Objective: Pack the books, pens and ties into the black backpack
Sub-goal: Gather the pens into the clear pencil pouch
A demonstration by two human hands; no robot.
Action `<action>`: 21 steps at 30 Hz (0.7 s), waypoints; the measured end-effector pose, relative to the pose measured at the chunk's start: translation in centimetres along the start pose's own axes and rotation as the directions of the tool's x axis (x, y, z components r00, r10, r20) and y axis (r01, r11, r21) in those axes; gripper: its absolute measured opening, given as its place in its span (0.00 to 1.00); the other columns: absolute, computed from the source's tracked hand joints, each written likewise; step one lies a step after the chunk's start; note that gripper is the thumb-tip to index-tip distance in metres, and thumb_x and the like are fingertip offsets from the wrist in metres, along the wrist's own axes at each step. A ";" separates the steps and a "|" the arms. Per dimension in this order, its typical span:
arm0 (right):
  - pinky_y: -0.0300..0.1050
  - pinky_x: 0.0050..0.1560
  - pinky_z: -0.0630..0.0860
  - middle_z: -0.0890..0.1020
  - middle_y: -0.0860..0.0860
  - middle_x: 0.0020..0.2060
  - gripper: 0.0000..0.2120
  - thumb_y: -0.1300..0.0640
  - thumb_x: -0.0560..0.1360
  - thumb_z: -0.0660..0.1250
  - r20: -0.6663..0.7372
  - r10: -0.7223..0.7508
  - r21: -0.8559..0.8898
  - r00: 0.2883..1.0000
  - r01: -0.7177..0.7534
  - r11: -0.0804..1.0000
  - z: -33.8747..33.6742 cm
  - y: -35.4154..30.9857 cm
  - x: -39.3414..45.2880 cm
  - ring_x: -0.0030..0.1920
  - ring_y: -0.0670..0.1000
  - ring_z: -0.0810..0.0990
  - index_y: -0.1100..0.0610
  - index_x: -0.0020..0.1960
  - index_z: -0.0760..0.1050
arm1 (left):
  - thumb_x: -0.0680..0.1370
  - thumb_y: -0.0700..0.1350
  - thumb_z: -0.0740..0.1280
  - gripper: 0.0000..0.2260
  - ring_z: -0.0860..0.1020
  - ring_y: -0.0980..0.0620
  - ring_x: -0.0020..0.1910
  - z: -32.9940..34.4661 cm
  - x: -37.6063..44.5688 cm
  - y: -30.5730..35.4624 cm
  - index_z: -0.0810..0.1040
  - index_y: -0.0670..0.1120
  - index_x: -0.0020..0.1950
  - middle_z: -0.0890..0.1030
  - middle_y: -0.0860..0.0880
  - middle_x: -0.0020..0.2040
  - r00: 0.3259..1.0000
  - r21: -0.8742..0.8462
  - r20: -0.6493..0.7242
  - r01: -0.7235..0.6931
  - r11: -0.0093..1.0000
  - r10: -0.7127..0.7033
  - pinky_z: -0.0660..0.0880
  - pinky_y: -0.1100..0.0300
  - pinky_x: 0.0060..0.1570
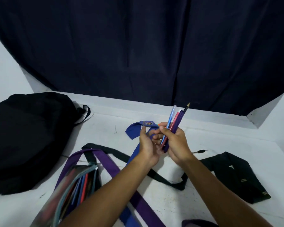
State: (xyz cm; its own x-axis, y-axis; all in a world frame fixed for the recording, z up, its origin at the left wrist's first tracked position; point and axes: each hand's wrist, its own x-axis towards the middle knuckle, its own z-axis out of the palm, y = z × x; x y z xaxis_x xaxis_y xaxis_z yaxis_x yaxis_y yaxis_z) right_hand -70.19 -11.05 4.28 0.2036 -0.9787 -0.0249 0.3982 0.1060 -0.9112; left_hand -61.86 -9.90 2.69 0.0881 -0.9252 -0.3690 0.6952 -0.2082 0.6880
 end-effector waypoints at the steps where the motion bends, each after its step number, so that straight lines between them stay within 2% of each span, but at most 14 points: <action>1: 0.44 0.32 0.80 0.80 0.57 0.32 0.04 0.67 0.79 0.61 0.016 0.035 -0.012 0.999 -0.034 0.999 -0.1 -0.1 0.0 0.29 0.51 0.80 0.61 0.49 0.74 | 0.81 0.60 0.55 0.23 0.78 0.49 0.38 -0.7 -0.5 0.7 0.77 0.43 0.57 0.80 0.47 0.39 1.000 0.142 -0.020 -0.015 0.990 0.018 0.75 0.52 0.46; 2: 0.44 0.31 0.79 0.80 0.57 0.32 0.04 0.67 0.78 0.62 0.047 0.089 -0.055 0.995 -0.086 0.995 -0.1 0.0 -0.1 0.27 0.50 0.78 0.62 0.50 0.74 | 0.81 0.57 0.57 0.17 0.78 0.48 0.40 -1.9 -1.2 1.8 0.75 0.45 0.58 0.80 0.47 0.42 0.998 0.315 -0.024 -0.041 0.948 0.051 0.75 0.50 0.49; 4: 0.42 0.26 0.75 0.79 0.58 0.33 0.03 0.67 0.78 0.63 0.118 0.222 -0.216 0.968 -0.193 0.957 0.1 0.6 -0.6 0.25 0.50 0.74 0.62 0.51 0.74 | 0.80 0.49 0.63 0.07 0.77 0.51 0.44 -4.3 -3.5 4.7 0.76 0.47 0.54 0.79 0.50 0.46 0.984 0.642 0.028 -0.151 0.751 0.175 0.75 0.55 0.48; 5: 0.40 0.24 0.72 0.78 0.58 0.33 0.04 0.67 0.78 0.63 0.145 0.280 -0.293 0.949 -0.229 0.928 0.4 1.1 -1.0 0.25 0.49 0.72 0.63 0.52 0.74 | 0.79 0.45 0.66 0.02 0.77 0.55 0.42 -5.6 -4.8 6.3 0.77 0.48 0.49 0.79 0.53 0.44 0.968 0.757 0.076 -0.211 0.618 0.237 0.73 0.62 0.43; 7: 0.40 0.23 0.68 0.78 0.57 0.30 0.05 0.68 0.77 0.64 0.205 0.372 -0.368 0.905 -0.281 0.886 1.1 2.5 -2.1 0.24 0.48 0.69 0.64 0.53 0.73 | 0.75 0.42 0.70 0.05 0.75 0.60 0.36 -8.7 -7.6 9.3 0.77 0.50 0.41 0.78 0.57 0.38 0.942 0.924 0.188 -0.265 0.277 0.278 0.70 0.67 0.37; 10: 0.38 0.24 0.66 0.76 0.55 0.28 0.05 0.68 0.76 0.64 0.310 0.496 -0.423 0.811 -0.350 0.836 2.7 4.7 -4.4 0.23 0.47 0.66 0.64 0.52 0.73 | 0.70 0.46 0.72 0.03 0.78 0.55 0.41 -13.1 -11.7 12.3 0.80 0.51 0.41 0.79 0.56 0.40 0.955 0.962 0.213 -0.168 -0.213 0.206 0.73 0.60 0.45; 12: 0.38 0.24 0.66 0.75 0.54 0.28 0.05 0.69 0.77 0.64 0.360 0.586 -0.470 0.726 -0.402 0.786 3.7 6.0 -6.3 0.22 0.47 0.66 0.63 0.52 0.74 | 0.70 0.46 0.74 0.06 0.77 0.55 0.47 -15.5 -14.2 12.8 0.83 0.51 0.47 0.77 0.57 0.43 0.973 0.910 0.172 -0.096 -0.404 0.156 0.73 0.60 0.52; 14: 0.40 0.24 0.66 0.74 0.54 0.28 0.07 0.69 0.77 0.62 0.392 0.676 -0.489 0.625 -0.481 0.728 4.5 7.3 -7.9 0.23 0.47 0.66 0.63 0.54 0.74 | 0.70 0.49 0.75 0.12 0.75 0.54 0.55 -16.9 -16.3 12.4 0.82 0.53 0.53 0.76 0.55 0.51 0.983 0.858 0.127 -0.044 -0.512 0.129 0.71 0.61 0.56; 17: 0.41 0.26 0.68 0.74 0.55 0.30 0.10 0.70 0.77 0.59 0.440 0.763 -0.473 0.474 -0.600 0.646 5.6 8.9 -10.0 0.25 0.49 0.68 0.64 0.57 0.72 | 0.69 0.56 0.74 0.21 0.72 0.52 0.64 -18.4 -17.8 11.0 0.78 0.57 0.61 0.72 0.54 0.66 0.989 0.812 0.081 0.006 -0.583 0.123 0.71 0.58 0.60; 19: 0.43 0.28 0.71 0.75 0.56 0.32 0.12 0.71 0.77 0.58 0.471 0.780 -0.454 0.412 -0.645 0.615 6.4 9.7 -11.0 0.27 0.50 0.70 0.64 0.58 0.72 | 0.68 0.55 0.75 0.26 0.74 0.49 0.63 -18.9 -17.9 10.1 0.75 0.55 0.65 0.71 0.52 0.67 0.987 0.815 0.074 0.023 -0.579 0.142 0.74 0.54 0.60; 21: 0.45 0.30 0.72 0.77 0.56 0.34 0.12 0.71 0.76 0.58 0.486 0.780 -0.439 0.395 -0.661 0.609 7.2 10.3 -11.6 0.30 0.51 0.72 0.64 0.58 0.72 | 0.68 0.49 0.74 0.25 0.77 0.47 0.58 -19.4 -17.6 9.7 0.75 0.52 0.64 0.75 0.51 0.63 0.981 0.853 0.108 -0.008 -0.522 0.162 0.77 0.51 0.55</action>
State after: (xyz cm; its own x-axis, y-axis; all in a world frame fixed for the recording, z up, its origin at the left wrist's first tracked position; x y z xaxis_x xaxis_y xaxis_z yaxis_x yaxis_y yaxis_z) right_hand -62.04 2.69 -1.87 0.8256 -0.2184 -0.5203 -0.2852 0.6340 -0.7188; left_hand -42.81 10.56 3.71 0.1220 -0.9754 -0.1835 -0.9721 -0.1548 0.1764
